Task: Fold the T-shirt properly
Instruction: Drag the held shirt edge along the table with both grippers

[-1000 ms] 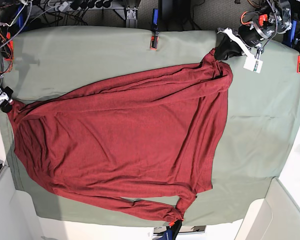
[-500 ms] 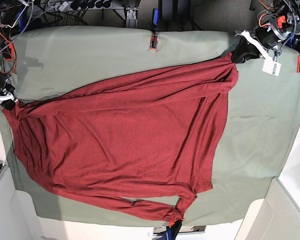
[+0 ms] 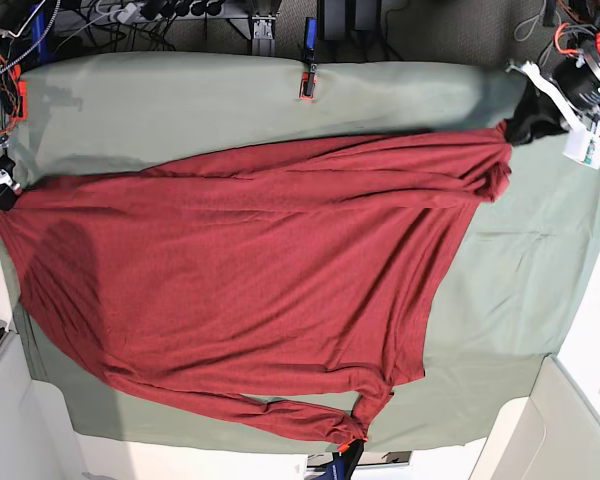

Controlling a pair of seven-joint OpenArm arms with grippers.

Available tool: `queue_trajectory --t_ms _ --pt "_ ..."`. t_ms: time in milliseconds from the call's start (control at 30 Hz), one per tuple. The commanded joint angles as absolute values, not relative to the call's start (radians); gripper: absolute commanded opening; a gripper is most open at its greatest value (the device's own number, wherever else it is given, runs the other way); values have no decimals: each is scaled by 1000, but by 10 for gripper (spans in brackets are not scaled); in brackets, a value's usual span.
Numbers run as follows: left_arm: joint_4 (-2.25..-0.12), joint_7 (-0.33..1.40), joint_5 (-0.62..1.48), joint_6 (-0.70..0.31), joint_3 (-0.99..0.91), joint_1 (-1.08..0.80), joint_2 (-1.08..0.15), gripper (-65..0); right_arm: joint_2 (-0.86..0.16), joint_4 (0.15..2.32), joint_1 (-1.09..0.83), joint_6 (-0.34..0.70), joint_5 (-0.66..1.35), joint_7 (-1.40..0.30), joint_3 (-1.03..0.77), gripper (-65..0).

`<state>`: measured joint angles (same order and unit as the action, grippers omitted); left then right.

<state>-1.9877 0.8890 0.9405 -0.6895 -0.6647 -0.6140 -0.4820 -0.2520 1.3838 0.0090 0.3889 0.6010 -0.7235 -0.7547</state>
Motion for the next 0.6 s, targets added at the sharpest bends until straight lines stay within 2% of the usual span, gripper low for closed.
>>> queue_trajectory --t_ms 0,267,567 --pt "-2001 867 949 -698 -666 -606 -504 -650 -271 1404 24 391 610 -702 -761 -650" --pt "-1903 834 813 -698 -509 -453 -574 -650 -271 1401 101 393 569 -688 -757 -650" --pt "-1749 826 811 -698 -489 -274 -633 -650 -271 1399 127 389 500 -631 -702 -650"
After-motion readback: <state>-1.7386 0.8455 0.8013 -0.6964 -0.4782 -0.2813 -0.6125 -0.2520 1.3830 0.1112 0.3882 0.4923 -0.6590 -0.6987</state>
